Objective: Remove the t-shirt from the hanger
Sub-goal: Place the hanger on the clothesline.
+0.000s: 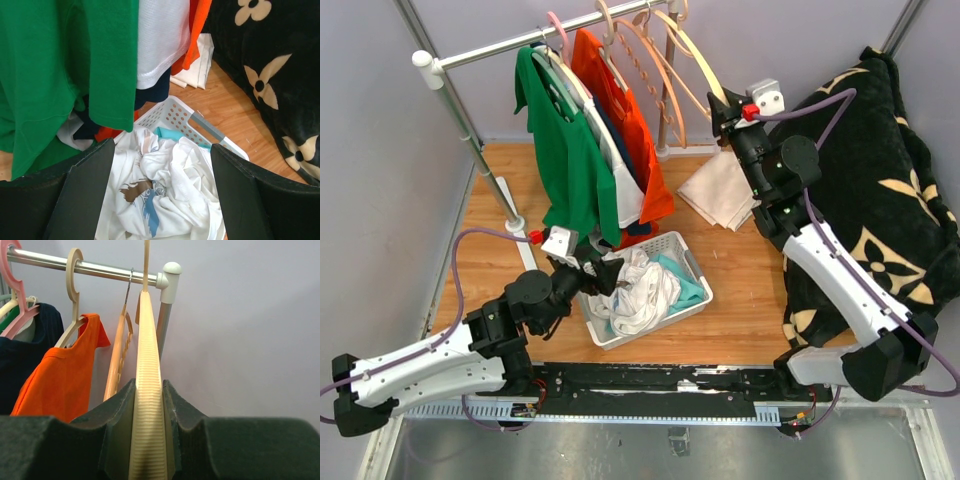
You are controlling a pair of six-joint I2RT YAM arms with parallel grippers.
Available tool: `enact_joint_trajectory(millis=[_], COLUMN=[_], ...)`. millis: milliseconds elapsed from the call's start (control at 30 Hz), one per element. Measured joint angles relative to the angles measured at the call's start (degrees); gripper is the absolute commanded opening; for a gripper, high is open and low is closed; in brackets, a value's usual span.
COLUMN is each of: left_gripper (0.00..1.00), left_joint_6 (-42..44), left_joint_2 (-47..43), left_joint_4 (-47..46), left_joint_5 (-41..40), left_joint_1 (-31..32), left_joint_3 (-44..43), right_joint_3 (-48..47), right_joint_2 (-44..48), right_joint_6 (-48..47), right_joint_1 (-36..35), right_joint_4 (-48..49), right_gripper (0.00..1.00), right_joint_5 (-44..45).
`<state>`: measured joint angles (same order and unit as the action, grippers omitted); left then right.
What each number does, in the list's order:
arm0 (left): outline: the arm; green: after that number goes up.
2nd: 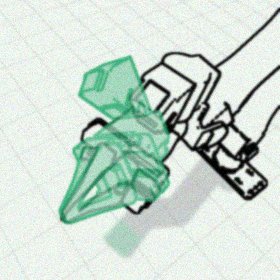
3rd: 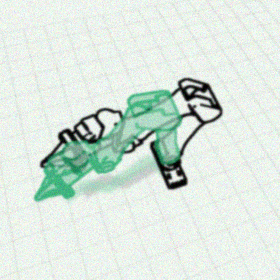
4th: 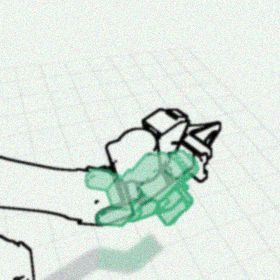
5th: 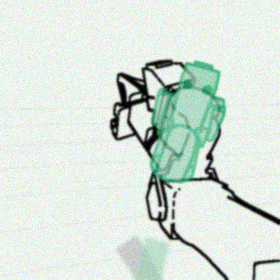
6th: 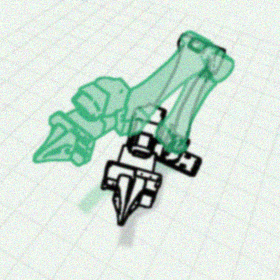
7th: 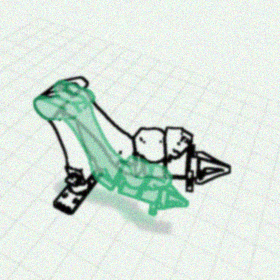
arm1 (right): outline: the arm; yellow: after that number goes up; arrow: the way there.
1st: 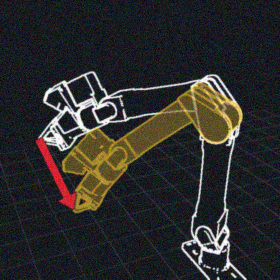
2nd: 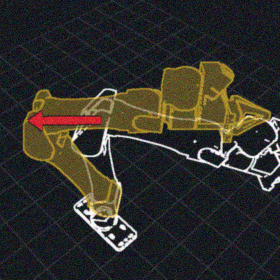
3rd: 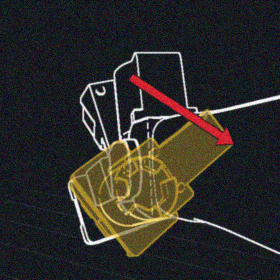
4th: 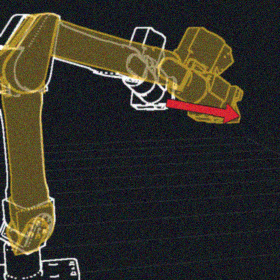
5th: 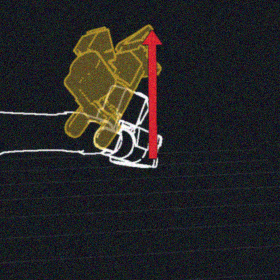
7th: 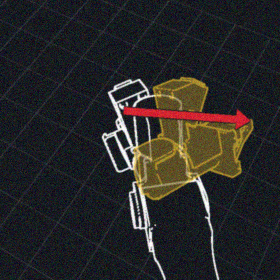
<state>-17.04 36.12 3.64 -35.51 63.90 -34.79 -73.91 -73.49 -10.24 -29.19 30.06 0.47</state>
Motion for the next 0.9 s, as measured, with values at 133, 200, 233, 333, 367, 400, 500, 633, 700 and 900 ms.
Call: enact_joint_trajectory(millis=[133, 200, 233, 333, 367, 400, 500, 633, 700, 900], left_gripper=[0.82, 0.82, 0.82, 0.82, 0.82, 0.82, 0.82, 0.82, 0.82, 0.82], left_joint_6=[0.0, 0.0, 0.1, 0.2, 0.3, 0.3, 0.5, 0.5, 0.6, 1.0], left_joint_2=[-1.2, -2.1, -2.5, -3.9, -4.2, -4.7, -6.2, -7.4, -7.6, -7.8], left_joint_4=[0.0, 0.0, 0.0, 0.0, 0.0, 0.0, 0.0, 0.0, 0.2, 0.7], left_joint_5=[-0.4, -0.5, -0.5, -0.5, -0.5, -0.5, -0.5, -1.0, -1.2, -2.1], left_joint_1=[0.0, 0.0, 0.0, 0.0, 0.0, 0.0, 0.0, 0.0, 0.0, 0.0], left_joint_3=[0.0, 0.0, 0.0, 0.0, 0.0, 0.0, 0.0, 0.0, 0.0, 0.0], right_joint_3=[-2.2, -3.1, -3.4, -4.6, -5.0, -5.4, -6.2, -7.5, -8.2, -10.0], right_joint_2=[-3.2, -4.8, -5.4, -7.6, -8.2, -8.9, -10.5, -13.1, -14.3, -17.0], right_joint_6=[1.5, 2.1, 2.4, 3.6, 4.0, 4.4, 5.5, 6.8, 7.4, 8.9], right_joint_1=[0.5, 0.5, 0.5, 0.9, 1.3, 1.7, 2.8, 3.8, 4.2, 4.3], right_joint_4=[1.1, 1.5, 1.6, 2.3, 2.6, 2.9, 3.4, 4.4, 4.5, 5.2], right_gripper=[0.01, 0.01, 0.01, 0.01, 0.01, 0.01, 0.01, 0.01, 0.01, 0.01], right_joint_5=[-1.3, -2.0, -2.3, -3.3, -3.9, -4.2, -4.6, -5.2, -5.7, -7.0])
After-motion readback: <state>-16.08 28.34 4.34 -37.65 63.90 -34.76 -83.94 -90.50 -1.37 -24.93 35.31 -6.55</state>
